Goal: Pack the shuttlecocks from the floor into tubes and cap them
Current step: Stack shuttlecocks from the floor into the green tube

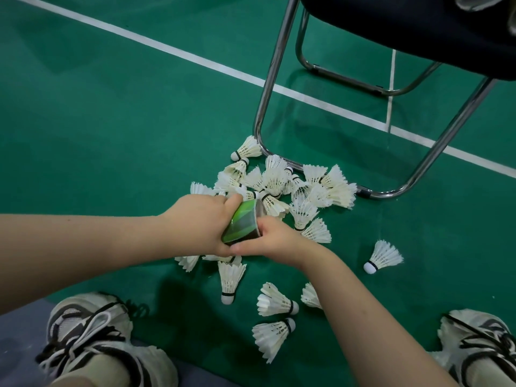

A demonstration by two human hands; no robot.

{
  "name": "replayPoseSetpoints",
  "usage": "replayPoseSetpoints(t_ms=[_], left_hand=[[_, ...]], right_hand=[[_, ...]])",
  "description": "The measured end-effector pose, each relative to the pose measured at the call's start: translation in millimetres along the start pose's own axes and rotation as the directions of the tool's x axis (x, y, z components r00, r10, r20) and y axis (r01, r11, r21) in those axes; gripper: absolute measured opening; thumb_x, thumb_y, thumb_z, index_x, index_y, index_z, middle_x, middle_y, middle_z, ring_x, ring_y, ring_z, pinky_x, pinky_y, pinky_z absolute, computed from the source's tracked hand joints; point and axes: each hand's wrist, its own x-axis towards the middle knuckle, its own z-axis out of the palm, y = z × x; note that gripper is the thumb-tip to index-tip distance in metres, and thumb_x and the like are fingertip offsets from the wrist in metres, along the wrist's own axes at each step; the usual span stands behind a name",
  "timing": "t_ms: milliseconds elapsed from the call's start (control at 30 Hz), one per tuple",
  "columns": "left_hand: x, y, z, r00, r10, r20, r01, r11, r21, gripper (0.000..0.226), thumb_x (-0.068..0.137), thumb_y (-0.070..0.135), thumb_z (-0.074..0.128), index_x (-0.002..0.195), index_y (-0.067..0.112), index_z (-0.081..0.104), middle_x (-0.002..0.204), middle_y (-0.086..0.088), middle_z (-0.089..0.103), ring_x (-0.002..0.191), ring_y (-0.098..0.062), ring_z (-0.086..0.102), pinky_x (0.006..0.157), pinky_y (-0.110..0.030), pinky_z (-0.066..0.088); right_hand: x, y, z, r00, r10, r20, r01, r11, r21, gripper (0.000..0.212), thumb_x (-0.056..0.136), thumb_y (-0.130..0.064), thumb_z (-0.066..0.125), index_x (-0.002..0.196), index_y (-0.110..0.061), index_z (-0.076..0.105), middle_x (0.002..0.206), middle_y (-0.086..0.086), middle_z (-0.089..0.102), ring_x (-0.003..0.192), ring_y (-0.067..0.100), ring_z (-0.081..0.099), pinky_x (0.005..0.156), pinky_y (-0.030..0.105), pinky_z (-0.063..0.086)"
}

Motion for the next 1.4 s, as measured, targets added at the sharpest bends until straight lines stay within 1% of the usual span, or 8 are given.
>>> replayPoseSetpoints(t_ms=[100, 233, 400, 600, 800, 900, 1133, 1400], left_hand=[[0, 5, 5, 0.999, 0.030, 0.015, -0.030, 0.999, 0.015, 0.074, 0.073, 0.065, 0.054, 0.126, 0.019, 0.030, 0.102, 0.002, 0.056, 0.086, -0.019, 0.058, 0.058, -0.028, 0.041], [3, -1, 8, 1.000, -0.003, 0.008, 0.003, 1.000, -0.010, 0.075, 0.073, 0.064, 0.056, 0.126, 0.019, 0.029, 0.104, 0.002, 0.056, 0.090, -0.020, 0.059, 0.061, -0.030, 0.046], [2, -25, 10, 0.995, -0.099, -0.008, 0.098, 0.991, -0.088, 0.075, 0.068, 0.067, 0.060, 0.122, 0.023, 0.032, 0.100, 0.005, 0.057, 0.083, -0.017, 0.059, 0.061, -0.031, 0.052], [-2, -40, 16, 0.985, -0.170, 0.019, 0.170, 0.984, -0.044, 0.079, 0.067, 0.073, 0.057, 0.123, 0.024, 0.031, 0.101, 0.005, 0.058, 0.085, -0.017, 0.058, 0.058, -0.028, 0.047], [-3, -40, 20, 0.987, -0.156, 0.042, 0.158, 0.985, -0.067, 0.080, 0.068, 0.069, 0.059, 0.125, 0.021, 0.030, 0.102, 0.003, 0.057, 0.083, -0.018, 0.058, 0.060, -0.030, 0.050], [-2, -38, 20, 0.989, -0.137, 0.048, 0.140, 0.988, -0.069, 0.078, 0.069, 0.067, 0.059, 0.125, 0.021, 0.030, 0.102, 0.003, 0.057, 0.084, -0.018, 0.057, 0.060, -0.030, 0.049], [-4, -38, 21, 0.989, -0.135, 0.065, 0.139, 0.989, -0.054, 0.077, 0.070, 0.067, 0.058, 0.125, 0.021, 0.029, 0.101, 0.003, 0.056, 0.085, -0.019, 0.057, 0.059, -0.029, 0.046], [-1, -31, 23, 0.988, -0.128, 0.090, 0.133, 0.990, -0.053, 0.077, 0.070, 0.068, 0.057, 0.124, 0.021, 0.029, 0.101, 0.003, 0.056, 0.084, -0.018, 0.058, 0.059, -0.030, 0.049]], right_hand=[[6, 7, 9, 0.999, 0.037, 0.007, -0.037, 0.999, -0.034, 0.025, 0.064, -0.018, 0.066, 0.087, -0.010, 0.064, 0.082, 0.005, 0.062, 0.080, 0.016, 0.057, 0.078, 0.033, 0.049], [15, 21, 22, 0.958, -0.032, -0.285, 0.053, 0.996, 0.066, 0.022, 0.071, -0.033, 0.061, 0.080, -0.015, 0.068, 0.084, 0.011, 0.067, 0.084, 0.027, 0.063, 0.085, 0.044, 0.052], [10, 37, 7, 0.697, -0.011, -0.717, 0.155, 0.979, 0.135, 0.022, 0.094, -0.021, 0.049, 0.080, -0.016, 0.065, 0.074, -0.003, 0.062, 0.067, 0.007, 0.055, 0.061, 0.012, 0.044], [19, 84, 3, 0.801, 0.200, -0.565, -0.302, 0.949, -0.093, 0.022, 0.091, -0.017, 0.047, 0.105, -0.026, 0.061, 0.090, -0.008, 0.059, 0.069, 0.013, 0.052, 0.062, 0.030, 0.045], [39, 99, 26, 0.917, 0.157, -0.366, -0.334, 0.803, -0.493, 0.040, 0.091, -0.016, 0.046, 0.130, -0.023, 0.050, 0.139, -0.004, 0.044, 0.128, 0.019, 0.038, 0.104, 0.035, 0.035], [40, 103, 26, 0.936, 0.153, -0.317, -0.344, 0.592, -0.729, 0.047, 0.092, -0.020, 0.041, 0.138, -0.028, 0.038, 0.149, -0.006, 0.031, 0.130, 0.024, 0.032, 0.102, 0.040, 0.034], [34, 98, 4, 0.771, 0.069, -0.633, -0.588, 0.458, -0.667, 0.021, 0.089, -0.024, 0.039, 0.102, -0.016, 0.054, 0.085, 0.003, 0.056, 0.087, 0.023, 0.045, 0.077, 0.036, 0.034], [51, 95, -31, 0.638, 0.066, -0.767, -0.590, 0.682, -0.432, 0.030, 0.090, -0.022, 0.043, 0.117, -0.017, 0.055, 0.114, 0.003, 0.057, 0.102, 0.023, 0.052, 0.082, 0.035, 0.040]])
